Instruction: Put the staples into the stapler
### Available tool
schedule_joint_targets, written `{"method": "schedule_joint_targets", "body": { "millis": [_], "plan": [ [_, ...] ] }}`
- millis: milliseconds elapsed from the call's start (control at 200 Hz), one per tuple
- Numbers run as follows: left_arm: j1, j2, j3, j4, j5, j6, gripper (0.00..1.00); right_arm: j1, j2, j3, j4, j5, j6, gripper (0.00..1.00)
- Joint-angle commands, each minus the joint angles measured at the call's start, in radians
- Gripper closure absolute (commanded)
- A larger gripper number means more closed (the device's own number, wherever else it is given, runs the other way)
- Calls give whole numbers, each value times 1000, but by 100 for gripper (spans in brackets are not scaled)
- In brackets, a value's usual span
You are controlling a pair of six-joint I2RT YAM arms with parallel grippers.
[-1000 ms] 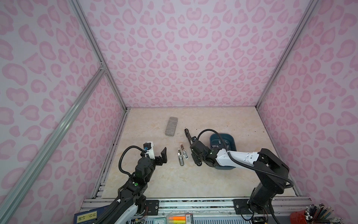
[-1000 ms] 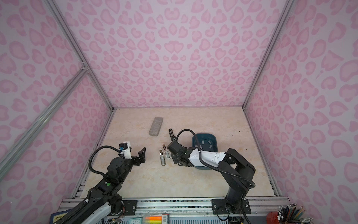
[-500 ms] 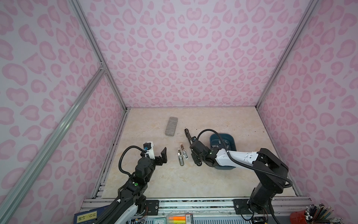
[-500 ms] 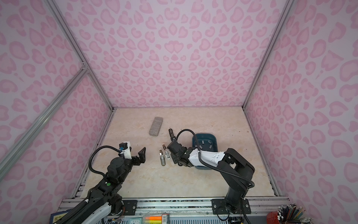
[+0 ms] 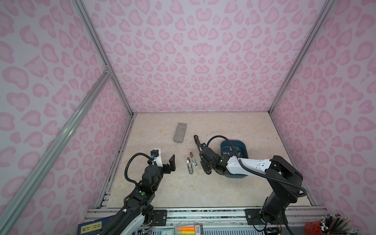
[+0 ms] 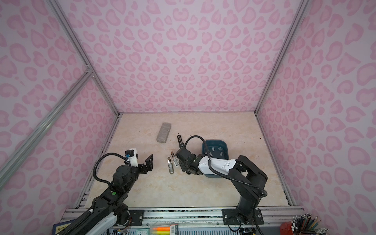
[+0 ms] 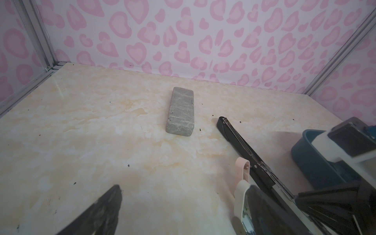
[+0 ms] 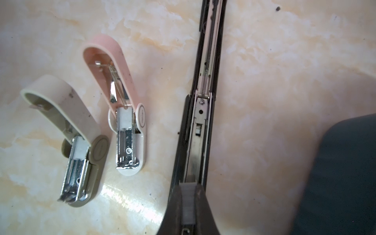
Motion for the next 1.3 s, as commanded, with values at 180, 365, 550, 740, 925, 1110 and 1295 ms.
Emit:
{"method": "schedule_joint_targets", "body": {
  "millis": [180, 365, 550, 740, 925, 1110, 1295],
  "plan": [
    [0, 0, -1, 29, -3, -3, 3, 2, -3, -9, 11, -1, 0, 100],
    [0, 3, 1, 28, -3, -3, 3, 1, 3, -13, 16, -2, 9, 100],
    [0, 5, 2, 30, -3, -4, 3, 1, 12, -20, 21, -11, 14, 100],
    [0, 7, 2, 30, -5, -3, 3, 1, 18, -23, 16, -5, 19, 100],
    [0, 8, 2, 30, -3, -3, 3, 2, 6, -26, 11, 29, 19, 100],
    [0, 8, 2, 30, -4, -3, 3, 1, -11, -29, 8, 51, 15, 100],
    [0, 8, 2, 30, -3, -3, 3, 2, -10, -30, 9, 51, 12, 100]
  ]
}}
